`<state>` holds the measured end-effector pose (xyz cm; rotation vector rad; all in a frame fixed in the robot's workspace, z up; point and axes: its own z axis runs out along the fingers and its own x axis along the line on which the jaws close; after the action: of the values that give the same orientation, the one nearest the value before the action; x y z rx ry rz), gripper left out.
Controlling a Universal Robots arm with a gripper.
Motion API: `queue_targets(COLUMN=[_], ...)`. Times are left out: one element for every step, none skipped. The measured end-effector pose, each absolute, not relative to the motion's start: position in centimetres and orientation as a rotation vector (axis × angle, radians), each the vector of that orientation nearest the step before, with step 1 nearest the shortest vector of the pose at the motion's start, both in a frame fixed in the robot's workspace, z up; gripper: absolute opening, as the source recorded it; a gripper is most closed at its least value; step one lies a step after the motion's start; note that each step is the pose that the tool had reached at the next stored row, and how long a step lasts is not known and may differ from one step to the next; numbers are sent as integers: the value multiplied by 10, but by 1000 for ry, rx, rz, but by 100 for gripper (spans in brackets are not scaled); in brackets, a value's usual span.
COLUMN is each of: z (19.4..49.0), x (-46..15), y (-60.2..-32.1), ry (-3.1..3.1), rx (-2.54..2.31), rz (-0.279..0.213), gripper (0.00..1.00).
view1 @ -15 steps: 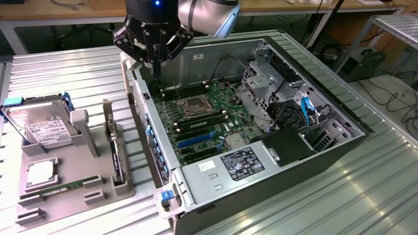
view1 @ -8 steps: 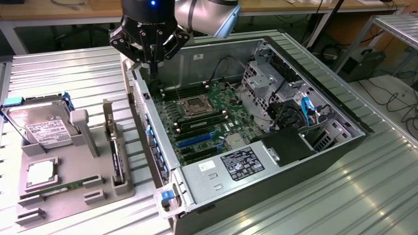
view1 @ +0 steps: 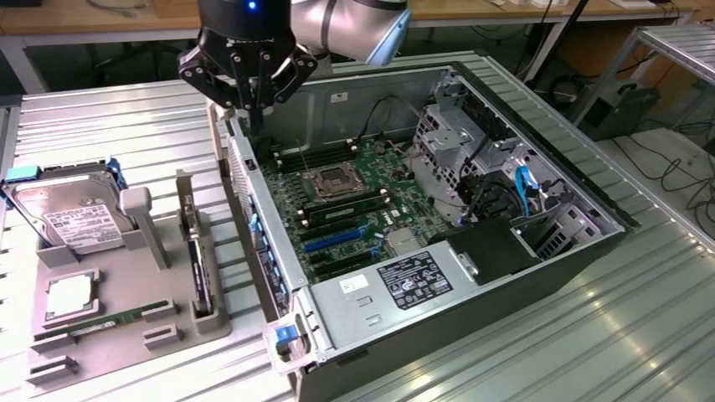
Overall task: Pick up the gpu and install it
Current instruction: 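Reach for the gpu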
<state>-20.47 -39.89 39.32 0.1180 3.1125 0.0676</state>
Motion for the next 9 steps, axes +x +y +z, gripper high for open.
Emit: queue_targets(z=[393,393,393,393,393,393,393,393,393], x=[-205,-207,-207,-208,-209,-210,-212,-213,-214], y=[-399,-399,-399,-399,-399,-399,-399,-399,-399], ry=[3113,3112,3112,3112,3113,3113,3113,3112,3113], rx=[118,118,118,118,118,118,118,118,118], rz=[68,68,68,68,68,68,68,68,68], gripper=[11,11,11,11,11,11,11,11,11])
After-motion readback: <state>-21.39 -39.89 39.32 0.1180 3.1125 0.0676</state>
